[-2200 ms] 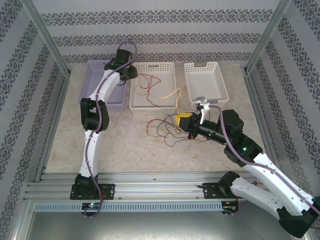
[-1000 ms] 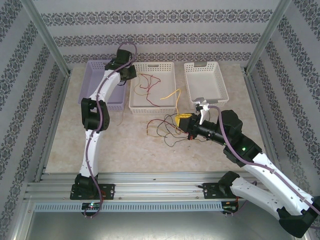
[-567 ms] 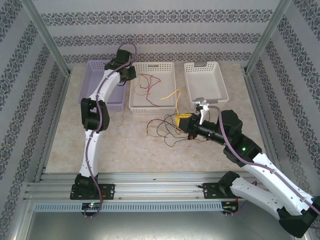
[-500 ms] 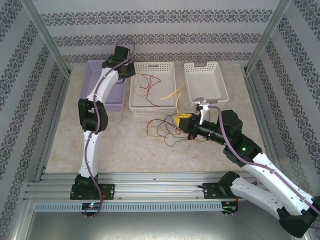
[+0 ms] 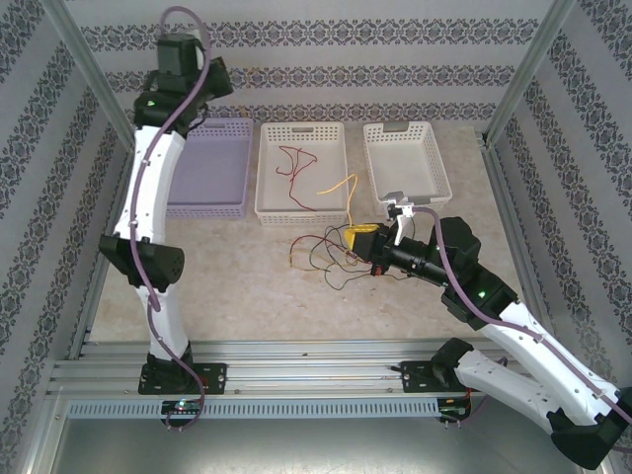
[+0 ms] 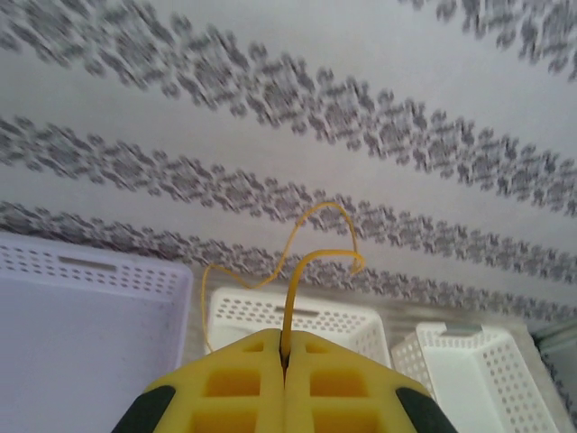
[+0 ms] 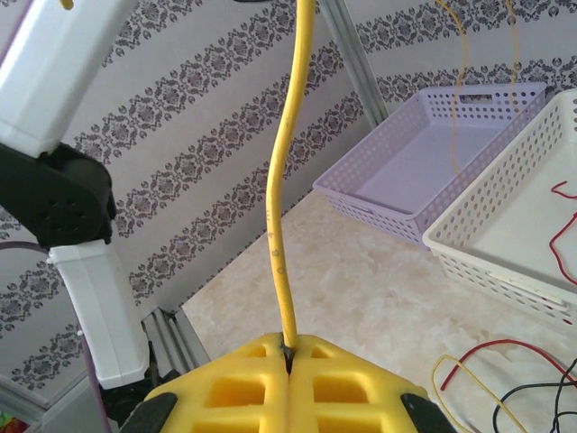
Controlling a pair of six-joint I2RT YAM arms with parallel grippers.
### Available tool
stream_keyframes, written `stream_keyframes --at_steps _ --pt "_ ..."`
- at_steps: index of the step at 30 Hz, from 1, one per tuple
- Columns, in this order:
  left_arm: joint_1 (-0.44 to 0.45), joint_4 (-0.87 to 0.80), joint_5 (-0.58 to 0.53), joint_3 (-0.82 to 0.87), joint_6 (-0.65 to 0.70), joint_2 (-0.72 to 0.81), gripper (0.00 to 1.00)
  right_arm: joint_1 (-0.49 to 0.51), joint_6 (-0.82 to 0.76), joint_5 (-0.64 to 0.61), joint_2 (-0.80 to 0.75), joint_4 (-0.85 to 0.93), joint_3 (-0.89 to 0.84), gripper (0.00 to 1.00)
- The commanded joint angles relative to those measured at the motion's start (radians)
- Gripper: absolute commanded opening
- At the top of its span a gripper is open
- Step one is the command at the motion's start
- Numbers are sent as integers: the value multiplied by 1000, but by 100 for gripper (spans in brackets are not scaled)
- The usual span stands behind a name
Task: Untangle the cables
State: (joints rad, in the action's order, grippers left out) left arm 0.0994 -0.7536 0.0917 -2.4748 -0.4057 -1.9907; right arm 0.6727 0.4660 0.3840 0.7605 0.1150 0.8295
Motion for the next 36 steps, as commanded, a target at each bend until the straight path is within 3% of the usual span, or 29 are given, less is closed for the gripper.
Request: stream_keyframes --at_steps 1,10,22,30,32,36 --pt "-78 -39 -35 -5 -15 25 0 17 15 24 -1 -49 38 0" --pt "-203 65 14 199 -36 74 0 30 25 30 20 -61 49 0" --pt "-205 206 56 402 -19 -9 0 65 23 -2 30 -64 41 0" --pt "-199 318 80 628 -50 -22 0 71 26 -17 36 -73 44 0" --pt "-191 333 78 663 -53 -26 10 72 23 -22 42 -69 59 0" --pt "-173 325 81 688 -44 -48 18 72 5 -22 88 -33 144 0"
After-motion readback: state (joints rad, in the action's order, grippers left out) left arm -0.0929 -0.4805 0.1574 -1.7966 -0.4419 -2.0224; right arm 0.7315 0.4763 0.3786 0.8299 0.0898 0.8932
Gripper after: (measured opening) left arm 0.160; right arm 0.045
